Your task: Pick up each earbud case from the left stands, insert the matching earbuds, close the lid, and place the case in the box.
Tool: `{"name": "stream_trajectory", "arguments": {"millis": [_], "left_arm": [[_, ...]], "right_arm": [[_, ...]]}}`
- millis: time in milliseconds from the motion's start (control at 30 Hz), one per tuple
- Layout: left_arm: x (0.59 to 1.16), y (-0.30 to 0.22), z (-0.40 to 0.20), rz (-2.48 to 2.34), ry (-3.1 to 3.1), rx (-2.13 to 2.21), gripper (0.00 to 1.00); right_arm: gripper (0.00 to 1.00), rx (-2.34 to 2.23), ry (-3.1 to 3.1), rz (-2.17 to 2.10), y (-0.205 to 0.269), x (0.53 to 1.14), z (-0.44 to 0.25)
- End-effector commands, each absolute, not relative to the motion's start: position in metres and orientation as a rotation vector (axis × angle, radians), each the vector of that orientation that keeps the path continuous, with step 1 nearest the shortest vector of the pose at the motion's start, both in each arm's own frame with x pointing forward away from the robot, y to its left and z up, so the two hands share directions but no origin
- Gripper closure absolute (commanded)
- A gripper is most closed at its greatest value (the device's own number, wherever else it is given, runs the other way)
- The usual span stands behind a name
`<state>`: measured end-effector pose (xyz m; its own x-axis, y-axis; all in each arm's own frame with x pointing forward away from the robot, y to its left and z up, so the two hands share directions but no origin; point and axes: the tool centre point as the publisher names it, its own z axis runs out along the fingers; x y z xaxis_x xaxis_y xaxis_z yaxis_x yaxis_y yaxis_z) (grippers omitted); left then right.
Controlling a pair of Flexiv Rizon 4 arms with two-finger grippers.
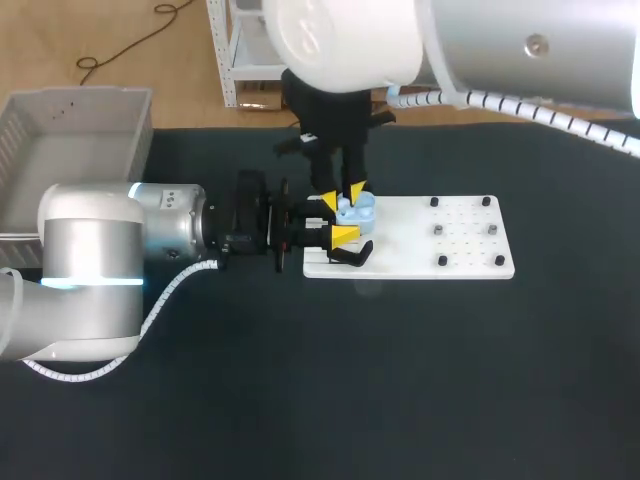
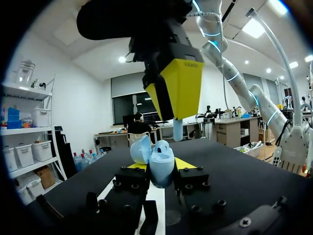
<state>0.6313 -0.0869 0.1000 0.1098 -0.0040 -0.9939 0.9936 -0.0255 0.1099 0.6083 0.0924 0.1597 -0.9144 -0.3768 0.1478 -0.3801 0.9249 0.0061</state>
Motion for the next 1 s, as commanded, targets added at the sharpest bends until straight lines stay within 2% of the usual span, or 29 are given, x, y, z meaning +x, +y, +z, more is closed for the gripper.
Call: {"name": "stream_trajectory", "arguments": {"millis": [33,1000], "left_arm": [[0.631,-0.087,0.095,-1.15,1.104,1.265,1.0],[0.631,-0.087,0.095,-1.15,1.104,1.265,1.0]], "right_arm": [[1.0,0.558,-2.959,0.026,0.089,0.604,0.158],[1.0,0.523,-3.011,0.017,0.078,0.617,0.147]]}}
